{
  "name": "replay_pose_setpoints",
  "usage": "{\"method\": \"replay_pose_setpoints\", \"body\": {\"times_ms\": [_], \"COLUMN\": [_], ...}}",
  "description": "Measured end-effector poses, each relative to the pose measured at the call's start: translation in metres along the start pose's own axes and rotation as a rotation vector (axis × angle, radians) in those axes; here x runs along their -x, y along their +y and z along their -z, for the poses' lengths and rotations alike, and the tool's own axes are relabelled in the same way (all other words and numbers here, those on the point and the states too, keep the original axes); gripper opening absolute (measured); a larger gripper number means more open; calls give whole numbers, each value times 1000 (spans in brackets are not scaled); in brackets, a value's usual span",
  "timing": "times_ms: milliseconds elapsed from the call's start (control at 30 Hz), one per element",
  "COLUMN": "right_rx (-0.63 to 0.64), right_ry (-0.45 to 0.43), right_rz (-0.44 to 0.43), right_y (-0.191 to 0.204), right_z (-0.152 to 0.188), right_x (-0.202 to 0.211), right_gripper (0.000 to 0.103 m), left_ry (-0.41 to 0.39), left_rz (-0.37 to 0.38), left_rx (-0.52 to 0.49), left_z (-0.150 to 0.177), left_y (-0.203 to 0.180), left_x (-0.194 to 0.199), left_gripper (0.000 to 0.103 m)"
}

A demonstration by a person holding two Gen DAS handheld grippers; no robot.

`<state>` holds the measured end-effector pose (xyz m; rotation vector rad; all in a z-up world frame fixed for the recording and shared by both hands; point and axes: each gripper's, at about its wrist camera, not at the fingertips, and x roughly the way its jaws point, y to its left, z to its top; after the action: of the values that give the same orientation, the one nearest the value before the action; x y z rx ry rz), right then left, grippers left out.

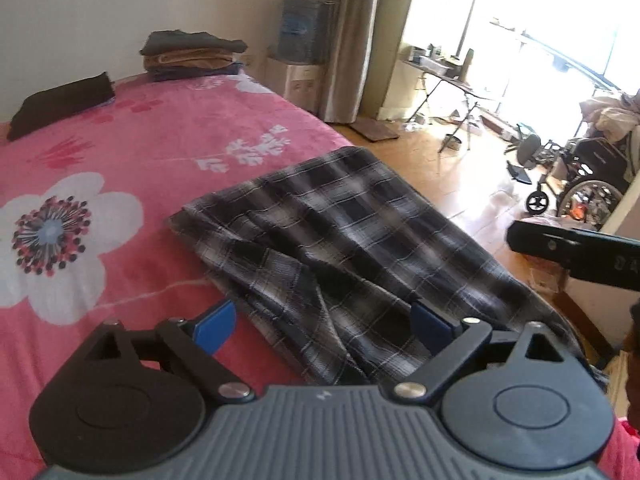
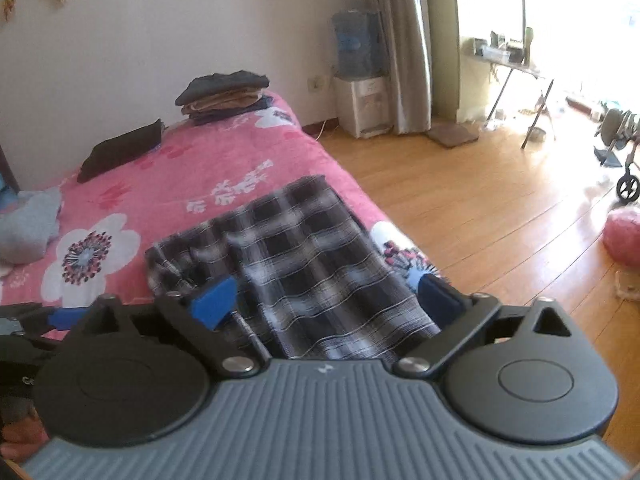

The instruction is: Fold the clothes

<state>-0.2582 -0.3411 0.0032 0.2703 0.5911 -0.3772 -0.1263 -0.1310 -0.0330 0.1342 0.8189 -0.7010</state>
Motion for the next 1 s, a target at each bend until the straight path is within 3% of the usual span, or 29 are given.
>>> {"method": "replay_pose_setpoints", "body": {"times_ms": [400, 1000], "right_rx": [78, 115], "right_ry": [-7, -30], "right_rz": [99, 49], "right_y": [13, 34], "right_z": [3, 2], "right_x": [2, 12], "right_gripper": [102, 102], "left_ry": [31, -34], "left_rz": [-51, -153], "left_rx": [50, 23], "left_z": [6, 10], "left_y": [10, 12], "left_x": [-1, 10], "left_gripper": [95, 101]}}
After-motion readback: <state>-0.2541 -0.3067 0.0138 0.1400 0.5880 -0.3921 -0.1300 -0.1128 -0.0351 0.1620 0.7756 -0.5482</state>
